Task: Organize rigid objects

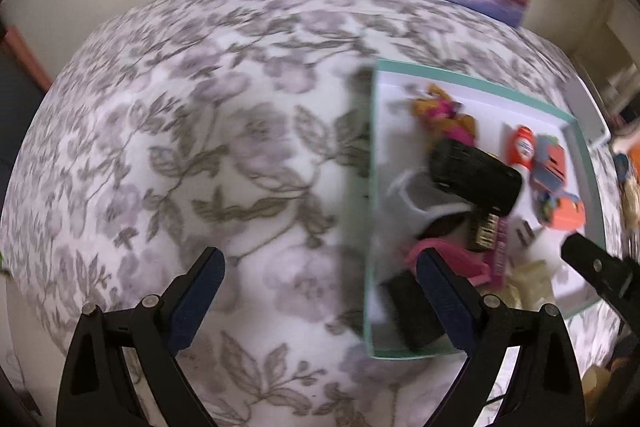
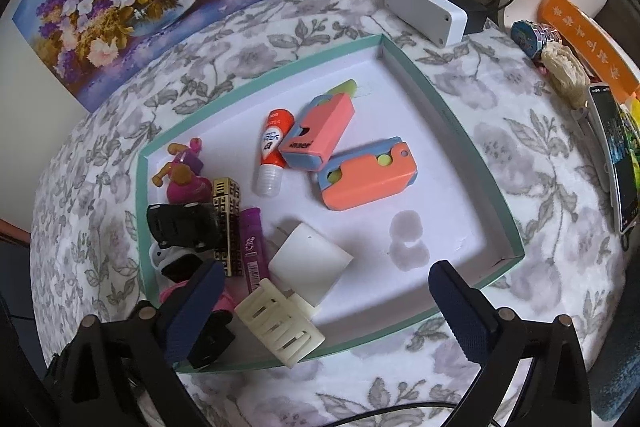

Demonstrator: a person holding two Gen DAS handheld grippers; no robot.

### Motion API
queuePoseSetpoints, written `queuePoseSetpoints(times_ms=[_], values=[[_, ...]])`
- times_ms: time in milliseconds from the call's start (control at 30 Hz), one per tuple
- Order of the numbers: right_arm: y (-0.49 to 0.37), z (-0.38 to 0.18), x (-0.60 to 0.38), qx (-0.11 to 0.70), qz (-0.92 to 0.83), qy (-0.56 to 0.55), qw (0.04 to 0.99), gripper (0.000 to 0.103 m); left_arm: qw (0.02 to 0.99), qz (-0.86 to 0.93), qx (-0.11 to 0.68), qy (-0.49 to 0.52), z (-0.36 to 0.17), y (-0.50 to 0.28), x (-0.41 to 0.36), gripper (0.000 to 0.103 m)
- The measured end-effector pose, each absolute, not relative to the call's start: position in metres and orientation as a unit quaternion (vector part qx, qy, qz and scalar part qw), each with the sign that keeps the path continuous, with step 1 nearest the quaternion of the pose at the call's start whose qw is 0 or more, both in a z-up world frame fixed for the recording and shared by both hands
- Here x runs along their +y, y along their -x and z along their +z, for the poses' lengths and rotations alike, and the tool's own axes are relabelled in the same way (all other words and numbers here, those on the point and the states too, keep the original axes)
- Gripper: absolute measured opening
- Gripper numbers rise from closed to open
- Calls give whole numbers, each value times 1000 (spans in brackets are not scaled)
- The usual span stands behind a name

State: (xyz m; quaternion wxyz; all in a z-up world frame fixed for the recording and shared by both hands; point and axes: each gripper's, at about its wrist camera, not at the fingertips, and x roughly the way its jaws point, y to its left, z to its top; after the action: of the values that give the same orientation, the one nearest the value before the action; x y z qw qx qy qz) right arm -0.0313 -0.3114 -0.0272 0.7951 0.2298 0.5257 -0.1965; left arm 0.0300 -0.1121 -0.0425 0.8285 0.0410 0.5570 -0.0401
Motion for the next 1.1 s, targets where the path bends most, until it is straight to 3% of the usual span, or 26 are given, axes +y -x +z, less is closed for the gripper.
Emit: queuePoseSetpoints(times_ms=[1100], values=[[58,-15,-227,531,-153,-125,824,103,843,10,529,-96,-15,-4,-58,97]])
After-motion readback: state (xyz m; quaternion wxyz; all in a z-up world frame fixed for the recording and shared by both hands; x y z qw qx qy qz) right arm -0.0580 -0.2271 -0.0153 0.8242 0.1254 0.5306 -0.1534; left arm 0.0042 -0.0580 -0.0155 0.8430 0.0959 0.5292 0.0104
